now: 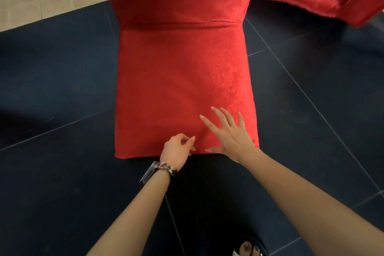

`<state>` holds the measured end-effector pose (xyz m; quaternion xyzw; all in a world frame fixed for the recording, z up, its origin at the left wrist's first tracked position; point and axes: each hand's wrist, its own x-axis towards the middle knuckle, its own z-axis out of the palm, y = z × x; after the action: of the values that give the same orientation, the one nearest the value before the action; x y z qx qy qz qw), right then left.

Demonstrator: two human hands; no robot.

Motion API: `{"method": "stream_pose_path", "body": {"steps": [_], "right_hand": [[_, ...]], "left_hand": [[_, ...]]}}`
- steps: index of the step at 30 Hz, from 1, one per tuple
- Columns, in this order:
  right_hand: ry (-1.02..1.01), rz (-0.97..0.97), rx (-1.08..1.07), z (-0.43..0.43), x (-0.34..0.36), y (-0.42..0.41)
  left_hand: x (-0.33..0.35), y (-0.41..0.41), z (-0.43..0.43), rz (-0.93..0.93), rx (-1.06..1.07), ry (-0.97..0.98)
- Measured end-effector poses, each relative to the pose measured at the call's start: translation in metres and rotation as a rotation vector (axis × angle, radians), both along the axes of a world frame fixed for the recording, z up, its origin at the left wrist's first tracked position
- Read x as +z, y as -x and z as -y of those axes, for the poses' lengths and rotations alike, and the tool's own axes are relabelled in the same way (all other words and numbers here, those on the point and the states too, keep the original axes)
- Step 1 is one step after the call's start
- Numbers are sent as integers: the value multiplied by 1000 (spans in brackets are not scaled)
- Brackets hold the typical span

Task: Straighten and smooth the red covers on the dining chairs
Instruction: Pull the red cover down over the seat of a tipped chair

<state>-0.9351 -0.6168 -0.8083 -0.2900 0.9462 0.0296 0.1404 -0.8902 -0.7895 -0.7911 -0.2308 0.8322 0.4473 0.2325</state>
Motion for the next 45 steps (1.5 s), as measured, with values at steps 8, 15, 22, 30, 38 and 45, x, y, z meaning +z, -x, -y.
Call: {"method": "stream_pose_path", "body": {"steps": [8,15,22,30,38,45], "right_hand": [[-46,-125,196,-7,-41,4],[-45,-281,91,-17,-61,-9],[89,-220,-206,-14,-70,-22],[753,171,-1437,-33,-76,-20],[892,323,-1599,-44,-71,0],[812,278,-1531,-50,-70,8]], "left_hand": [[-38,-19,11,431,657,-648],[-63,-16,46,-28,1062,-622],[-66,1,39,-3,1167,-736],[-80,6,43,21,1195,-794],[-80,8,39,1,1233,-836],[-83,4,49,15,1184,-789]]}}
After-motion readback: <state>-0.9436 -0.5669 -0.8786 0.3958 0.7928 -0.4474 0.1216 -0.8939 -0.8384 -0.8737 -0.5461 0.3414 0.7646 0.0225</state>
